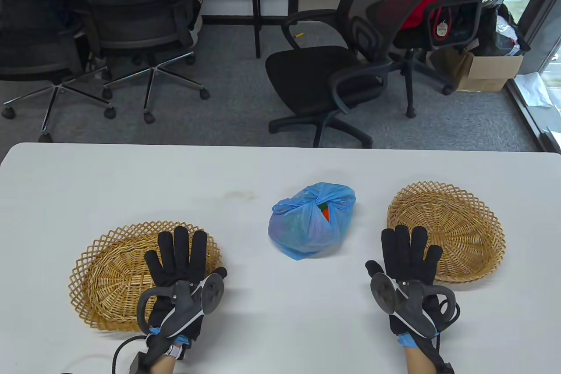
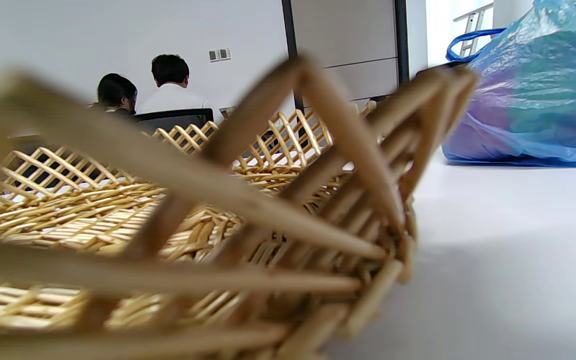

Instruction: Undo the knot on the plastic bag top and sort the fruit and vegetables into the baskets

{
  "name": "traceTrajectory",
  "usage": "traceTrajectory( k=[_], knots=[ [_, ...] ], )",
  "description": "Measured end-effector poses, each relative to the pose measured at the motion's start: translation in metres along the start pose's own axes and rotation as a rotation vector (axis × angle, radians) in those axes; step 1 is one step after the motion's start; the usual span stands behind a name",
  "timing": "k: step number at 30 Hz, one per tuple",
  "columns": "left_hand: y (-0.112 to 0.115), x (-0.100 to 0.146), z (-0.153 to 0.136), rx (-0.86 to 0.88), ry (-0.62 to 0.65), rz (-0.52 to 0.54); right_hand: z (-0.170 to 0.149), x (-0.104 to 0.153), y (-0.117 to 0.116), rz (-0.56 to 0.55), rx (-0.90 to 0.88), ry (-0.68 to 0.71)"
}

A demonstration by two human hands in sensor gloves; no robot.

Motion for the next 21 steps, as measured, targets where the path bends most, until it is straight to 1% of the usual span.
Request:
traceTrajectory(
  k=[7, 11, 15, 16, 18, 21],
  knots=[
    [-0.003, -0.001, 0.009, 0.015, 0.03, -0.016, 0.0, 0.0, 0.0, 0.007, -0.005, -0.001],
    [-0.012, -0.008, 0.025, 0.063, 0.086, -0.013, 0.001, 0.0, -0.001, 0.017, -0.01, 0.002],
    [-0.034, -0.028, 0.054, 0.116, 0.162, -0.037, 0.0, 0.0, -0.001, 0.021, -0.024, -0.004],
    [-0.043, -0.038, 0.066, 0.152, 0.176, -0.053, 0.0, 0.0, -0.002, 0.025, -0.035, -0.006],
    [-0.054, -0.051, 0.082, 0.194, 0.198, -0.066, -0.001, 0.0, -0.003, 0.03, -0.045, -0.008],
    [-0.065, -0.073, 0.111, 0.201, 0.213, -0.093, -0.002, 0.0, -0.003, 0.035, -0.062, -0.015]
  ],
)
Point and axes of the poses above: the tracker on the back of each hand, its own z axis roughly to the thumb side, its own x axis roughly from the fingertips to the wrist, y = z × x, the point moved 1 cm from there along -x, roughly from the wrist to the fingertips, and after that the axes turned 4 degrees about -z, right-handed, at the moved point
